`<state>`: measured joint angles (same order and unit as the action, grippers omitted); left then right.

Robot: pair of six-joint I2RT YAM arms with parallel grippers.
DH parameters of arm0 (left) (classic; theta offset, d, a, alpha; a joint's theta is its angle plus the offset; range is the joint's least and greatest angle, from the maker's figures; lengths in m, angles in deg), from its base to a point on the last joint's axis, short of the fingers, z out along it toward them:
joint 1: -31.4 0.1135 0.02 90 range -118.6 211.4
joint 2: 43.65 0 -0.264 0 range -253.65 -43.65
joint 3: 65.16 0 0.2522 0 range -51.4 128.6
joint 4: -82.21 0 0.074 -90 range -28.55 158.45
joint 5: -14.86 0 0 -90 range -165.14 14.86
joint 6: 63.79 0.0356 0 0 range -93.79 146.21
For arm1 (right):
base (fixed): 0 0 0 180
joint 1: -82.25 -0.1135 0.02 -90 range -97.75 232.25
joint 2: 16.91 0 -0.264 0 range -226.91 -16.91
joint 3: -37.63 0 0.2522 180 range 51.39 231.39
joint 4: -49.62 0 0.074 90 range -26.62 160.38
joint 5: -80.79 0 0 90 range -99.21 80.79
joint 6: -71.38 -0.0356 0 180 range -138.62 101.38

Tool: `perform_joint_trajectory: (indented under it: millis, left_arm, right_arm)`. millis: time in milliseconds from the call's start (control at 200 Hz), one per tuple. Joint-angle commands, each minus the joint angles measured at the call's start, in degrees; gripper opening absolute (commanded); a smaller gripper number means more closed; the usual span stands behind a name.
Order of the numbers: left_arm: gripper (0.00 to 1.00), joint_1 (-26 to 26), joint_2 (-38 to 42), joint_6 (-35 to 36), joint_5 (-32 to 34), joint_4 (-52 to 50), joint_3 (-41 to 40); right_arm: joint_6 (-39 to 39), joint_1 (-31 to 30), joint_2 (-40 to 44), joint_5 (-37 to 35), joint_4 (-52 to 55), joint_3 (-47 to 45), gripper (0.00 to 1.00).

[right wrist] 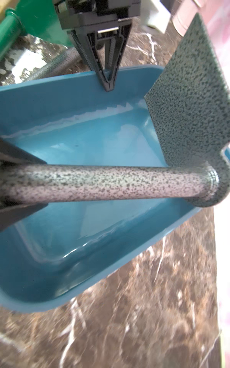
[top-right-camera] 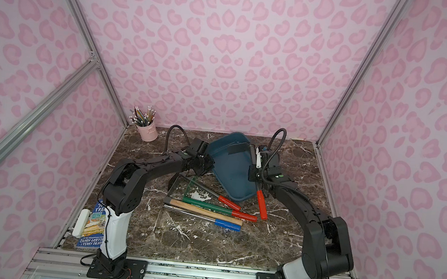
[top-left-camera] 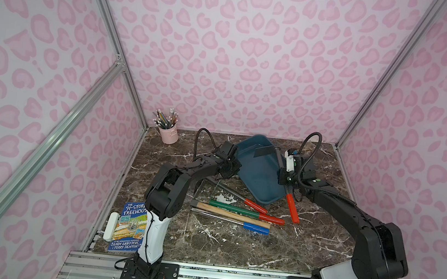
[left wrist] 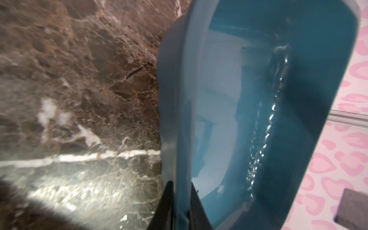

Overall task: Put the small hoe into the storage box
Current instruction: Adjust the storage box at the center of the board.

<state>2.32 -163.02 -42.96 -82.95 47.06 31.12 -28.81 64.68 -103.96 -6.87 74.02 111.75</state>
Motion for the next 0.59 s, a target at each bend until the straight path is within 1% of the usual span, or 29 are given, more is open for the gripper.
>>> perform_joint_trajectory:
  millis: [0,315,495,590]
  left_arm:
    - [0.17,0.2,1.6,2.0,1.1,2.6,-0.9]
    - [0.21,0.2,-0.2,5.4,0.8,3.5,0.6]
    - [0.3,0.3,-0.4,6.8,1.1,4.0,1.1]
    - [0.3,0.5,-0.7,6.5,0.5,4.8,1.0]
  right_arm:
    - [4.5,-1.0,-2.4,2.2,-1.7,3.1,0.0]
    - [8.9,-3.0,-9.3,3.5,-1.2,9.1,0.0]
    - [10.6,-3.1,-12.9,2.7,-0.2,12.0,0.0]
    - [10.8,-2.9,-14.9,2.7,0.4,13.5,0.0]
